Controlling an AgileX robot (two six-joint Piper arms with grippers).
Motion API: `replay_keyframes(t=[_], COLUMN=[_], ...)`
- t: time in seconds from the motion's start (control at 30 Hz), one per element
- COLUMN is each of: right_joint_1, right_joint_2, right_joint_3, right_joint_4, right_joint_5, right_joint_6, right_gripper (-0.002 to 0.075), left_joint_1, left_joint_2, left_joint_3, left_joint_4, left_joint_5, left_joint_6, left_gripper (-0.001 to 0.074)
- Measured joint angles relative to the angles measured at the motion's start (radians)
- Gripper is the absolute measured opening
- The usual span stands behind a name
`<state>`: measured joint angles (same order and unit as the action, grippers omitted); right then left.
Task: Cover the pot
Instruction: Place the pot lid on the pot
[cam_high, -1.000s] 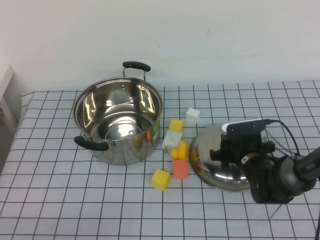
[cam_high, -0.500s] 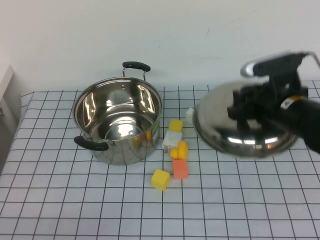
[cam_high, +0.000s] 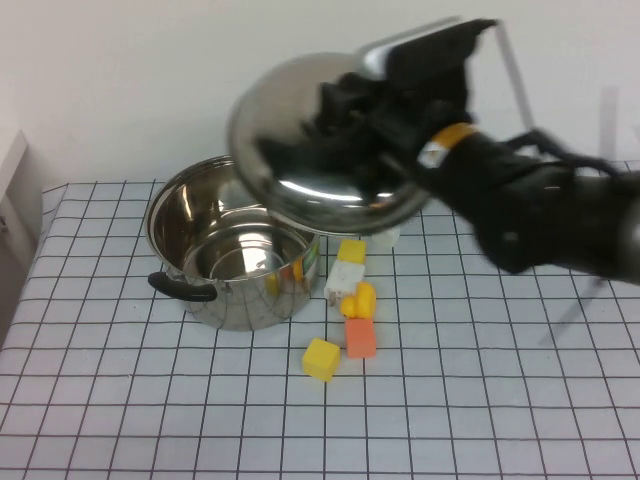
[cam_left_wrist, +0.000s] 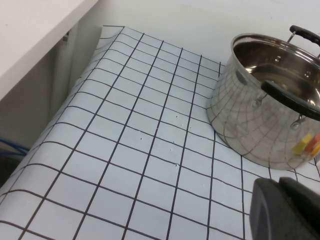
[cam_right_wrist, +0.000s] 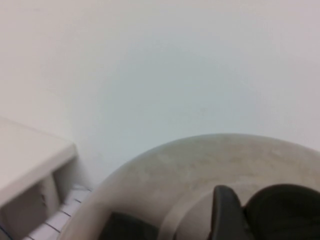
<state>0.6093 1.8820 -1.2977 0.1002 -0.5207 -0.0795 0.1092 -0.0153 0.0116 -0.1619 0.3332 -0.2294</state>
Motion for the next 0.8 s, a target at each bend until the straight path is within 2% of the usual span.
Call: replay_keyframes(t=[0.13,0.27,0.57,0.8], right_joint_1=[0.029,0.05,0.073,0.091], right_joint_2=[0.158,0.292,0.519,0.604], right_joint_3=[-0.146,-0.303,-0.659,-0.775], right_joint_4=[-0.061,-0.078,-0.085,-0.085], right_joint_5=[-0.031,-0.004,0.331,0.353], right_joint_6=[0.094,0.114,0.108,0.08], right_gripper=[0.0345,0.0344,0.0345,0.0344], left_joint_1=[0.0,0.0,0.0,0.0], left_joint_2=[0.0,0.0,0.0,0.0], left_joint_3=[0.0,0.0,0.0,0.0], left_joint_4=[0.0,0.0,0.0,0.0], left_joint_5=[0.0,0.0,0.0,0.0], left_joint_6=[0.0,0.0,-0.004,-0.004], left_gripper=[-0.0003,-0.0003,-0.0003,-0.0003])
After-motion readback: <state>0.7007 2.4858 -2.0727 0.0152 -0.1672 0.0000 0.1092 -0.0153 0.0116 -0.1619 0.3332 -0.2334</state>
